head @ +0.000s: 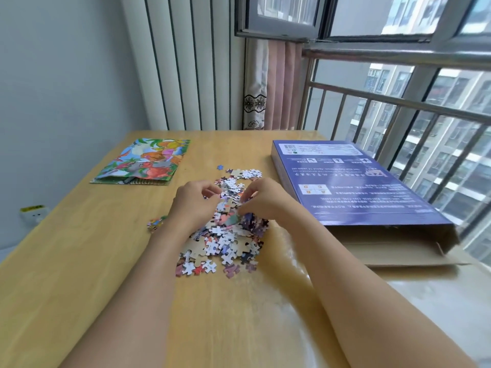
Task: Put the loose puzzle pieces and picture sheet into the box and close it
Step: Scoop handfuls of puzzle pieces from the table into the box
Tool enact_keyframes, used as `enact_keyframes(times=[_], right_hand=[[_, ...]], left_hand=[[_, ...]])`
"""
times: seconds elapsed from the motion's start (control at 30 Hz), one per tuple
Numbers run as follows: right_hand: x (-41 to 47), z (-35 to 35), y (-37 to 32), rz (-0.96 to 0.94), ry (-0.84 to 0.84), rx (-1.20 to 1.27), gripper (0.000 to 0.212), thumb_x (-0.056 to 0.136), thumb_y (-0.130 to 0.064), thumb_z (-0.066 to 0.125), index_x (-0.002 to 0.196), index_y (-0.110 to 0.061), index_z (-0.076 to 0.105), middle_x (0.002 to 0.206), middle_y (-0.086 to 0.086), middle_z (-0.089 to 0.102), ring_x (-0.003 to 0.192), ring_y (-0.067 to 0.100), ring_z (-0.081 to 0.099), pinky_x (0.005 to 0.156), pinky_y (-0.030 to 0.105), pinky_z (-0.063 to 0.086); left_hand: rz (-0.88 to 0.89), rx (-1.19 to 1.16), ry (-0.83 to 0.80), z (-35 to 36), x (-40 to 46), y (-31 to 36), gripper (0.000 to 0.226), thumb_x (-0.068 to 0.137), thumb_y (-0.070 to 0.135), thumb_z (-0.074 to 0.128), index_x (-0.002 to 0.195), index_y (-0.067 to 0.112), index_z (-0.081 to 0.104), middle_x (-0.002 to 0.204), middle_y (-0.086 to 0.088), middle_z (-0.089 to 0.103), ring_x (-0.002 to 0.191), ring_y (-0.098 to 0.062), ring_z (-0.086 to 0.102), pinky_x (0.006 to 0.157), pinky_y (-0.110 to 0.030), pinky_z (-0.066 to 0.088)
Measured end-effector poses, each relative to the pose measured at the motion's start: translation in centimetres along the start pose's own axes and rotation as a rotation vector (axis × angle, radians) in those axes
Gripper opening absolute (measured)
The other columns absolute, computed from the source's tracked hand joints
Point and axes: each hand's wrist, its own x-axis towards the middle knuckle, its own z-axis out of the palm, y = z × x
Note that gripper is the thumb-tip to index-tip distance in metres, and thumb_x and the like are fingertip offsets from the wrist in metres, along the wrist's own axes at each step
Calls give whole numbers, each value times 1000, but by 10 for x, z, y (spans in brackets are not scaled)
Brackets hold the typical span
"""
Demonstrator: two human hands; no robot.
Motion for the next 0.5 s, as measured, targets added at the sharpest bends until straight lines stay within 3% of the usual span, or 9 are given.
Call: enact_keyframes(times=[0.07, 0.17, 0.3, 0.43, 0.5], right_hand=[[0, 2, 3, 20, 32, 75, 14, 75, -12, 84, 84, -9, 74, 67, -1, 62, 56, 11, 54, 45, 17, 40], [0, 0, 4, 41, 92, 268, 9, 74, -8, 83, 74, -9, 74, 68, 5, 68, 57, 16, 56, 49, 22, 46], [-4, -8, 5, 57, 111, 491, 9, 81, -6, 80, 86, 1, 76, 76, 9, 71, 63, 16, 63, 53, 22, 53], [-22, -19, 4, 78, 98, 714, 14, 83, -7, 80, 93, 2, 75, 81, 10, 71, 74, 19, 69, 76, 36, 63], [-38, -28, 6, 67, 109, 775, 15, 83, -8, 81, 93, 0, 75, 77, 5, 71, 67, 11, 69, 64, 25, 60]], left_hand=[[-9, -35, 3, 1, -1, 3, 13, 93, 22, 61, 98, 26, 73, 97, 7, 66, 83, -20, 65, 67, -29, 51], [-4, -57, 39, 3, -3, 7, 12, 92, 22, 62, 94, 28, 72, 94, 10, 66, 79, -23, 66, 62, -31, 52], [42, -57, 189, 5, -6, 13, 11, 92, 22, 62, 90, 25, 72, 87, 8, 68, 73, -15, 65, 61, -28, 51], [147, -152, 292, 7, -12, 28, 10, 92, 23, 63, 89, 23, 72, 83, 12, 70, 76, -2, 65, 69, -26, 54], [238, -204, 320, 10, -20, 40, 8, 92, 22, 64, 90, 22, 72, 85, 13, 69, 79, 1, 64, 69, -25, 53]])
